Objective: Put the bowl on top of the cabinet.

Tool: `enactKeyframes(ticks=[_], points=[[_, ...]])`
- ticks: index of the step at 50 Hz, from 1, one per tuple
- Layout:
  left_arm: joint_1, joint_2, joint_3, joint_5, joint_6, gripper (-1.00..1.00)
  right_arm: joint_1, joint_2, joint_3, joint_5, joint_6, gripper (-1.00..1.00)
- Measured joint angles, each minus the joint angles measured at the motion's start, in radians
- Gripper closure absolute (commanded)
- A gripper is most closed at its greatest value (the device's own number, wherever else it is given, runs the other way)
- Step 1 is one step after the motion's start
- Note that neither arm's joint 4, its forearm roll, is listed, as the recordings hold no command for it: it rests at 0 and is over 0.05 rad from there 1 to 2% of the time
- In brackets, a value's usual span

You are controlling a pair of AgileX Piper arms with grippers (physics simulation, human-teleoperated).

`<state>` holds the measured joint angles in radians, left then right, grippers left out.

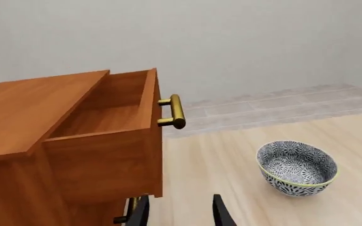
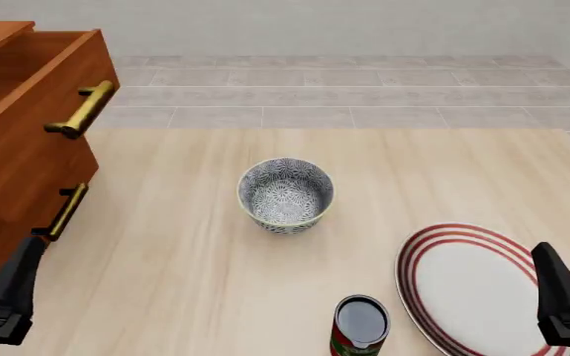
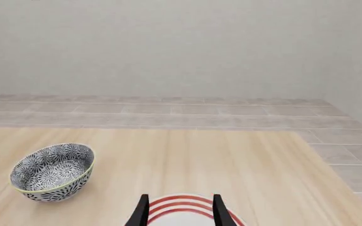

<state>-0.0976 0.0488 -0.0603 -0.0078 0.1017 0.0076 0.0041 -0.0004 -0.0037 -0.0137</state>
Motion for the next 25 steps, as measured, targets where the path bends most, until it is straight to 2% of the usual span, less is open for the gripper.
enactKeyframes(ticks=[12,25], points=[[-0.096,0.150,-0.106,-0.063,0.002,-1.00,-0.003,-0.002,0.000,-0.001,0.003,-1.00],[-0.230,0.374,-0.226,-0.165,-0.001,-1.00,-0.001,-0.002,0.000,0.001,-0.001,-1.00]])
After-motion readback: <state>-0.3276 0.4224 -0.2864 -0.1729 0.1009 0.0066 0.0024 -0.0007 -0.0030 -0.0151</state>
